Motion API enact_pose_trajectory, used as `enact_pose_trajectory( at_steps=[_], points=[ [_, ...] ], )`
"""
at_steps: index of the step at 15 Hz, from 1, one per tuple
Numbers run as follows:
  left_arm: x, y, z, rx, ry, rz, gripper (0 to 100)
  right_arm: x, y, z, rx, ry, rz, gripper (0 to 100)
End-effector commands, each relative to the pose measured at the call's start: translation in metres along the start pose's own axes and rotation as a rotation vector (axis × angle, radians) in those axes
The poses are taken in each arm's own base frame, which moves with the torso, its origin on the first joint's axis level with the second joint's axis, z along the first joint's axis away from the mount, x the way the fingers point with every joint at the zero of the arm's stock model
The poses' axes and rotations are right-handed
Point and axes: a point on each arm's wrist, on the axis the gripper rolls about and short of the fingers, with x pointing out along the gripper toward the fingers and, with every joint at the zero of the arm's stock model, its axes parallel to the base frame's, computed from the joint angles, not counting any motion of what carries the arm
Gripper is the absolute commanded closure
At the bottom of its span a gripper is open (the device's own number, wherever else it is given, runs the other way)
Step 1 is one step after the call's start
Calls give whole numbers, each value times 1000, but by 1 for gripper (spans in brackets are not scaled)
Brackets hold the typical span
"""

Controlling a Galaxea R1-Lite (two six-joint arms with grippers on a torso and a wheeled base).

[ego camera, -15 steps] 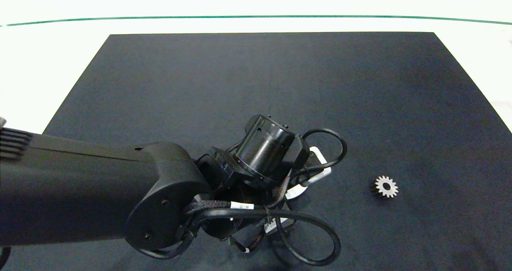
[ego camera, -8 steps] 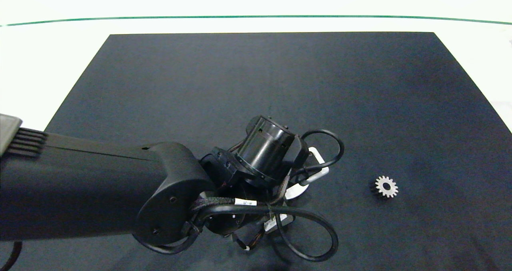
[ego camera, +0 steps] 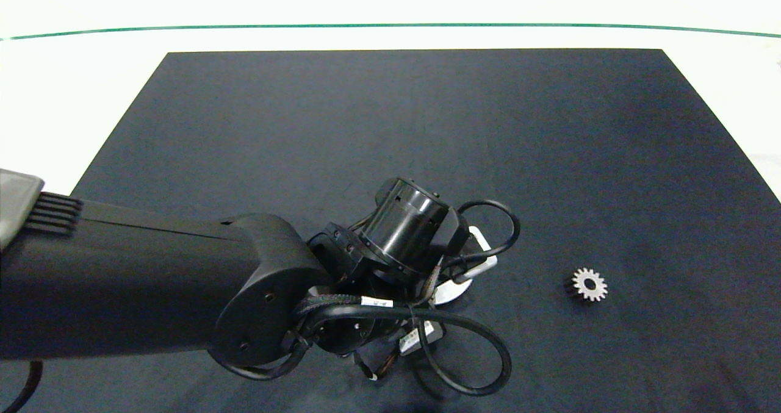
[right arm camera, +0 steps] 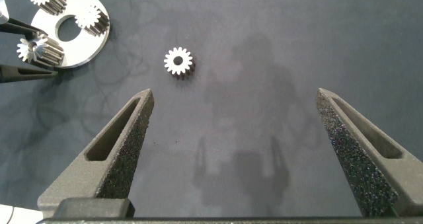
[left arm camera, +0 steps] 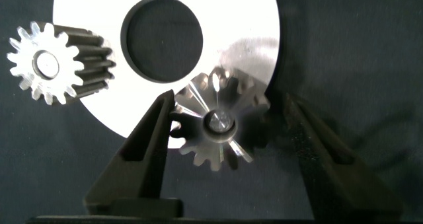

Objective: Remove an incorrectly installed larger gear and replace it with the correct smaller gear

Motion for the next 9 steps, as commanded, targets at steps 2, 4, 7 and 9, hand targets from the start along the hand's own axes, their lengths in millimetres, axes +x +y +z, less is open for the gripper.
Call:
enact_pose_trajectory(
  at_steps=[2, 4, 7, 9],
  points=[
    [-2, 0, 0, 6, 9, -4, 46, 0, 0, 0, 0, 1, 0, 0],
    [-2, 0, 0, 5, 8, -5, 49, 0, 0, -1, 0, 3, 1, 0],
    [-2, -2, -1, 12, 23, -14, 56, 0, 0, -1, 0, 1, 0, 0],
    [-1, -2, -2, 13, 27, -16, 59, 0, 0, -1, 0, 3, 1, 0]
  ],
)
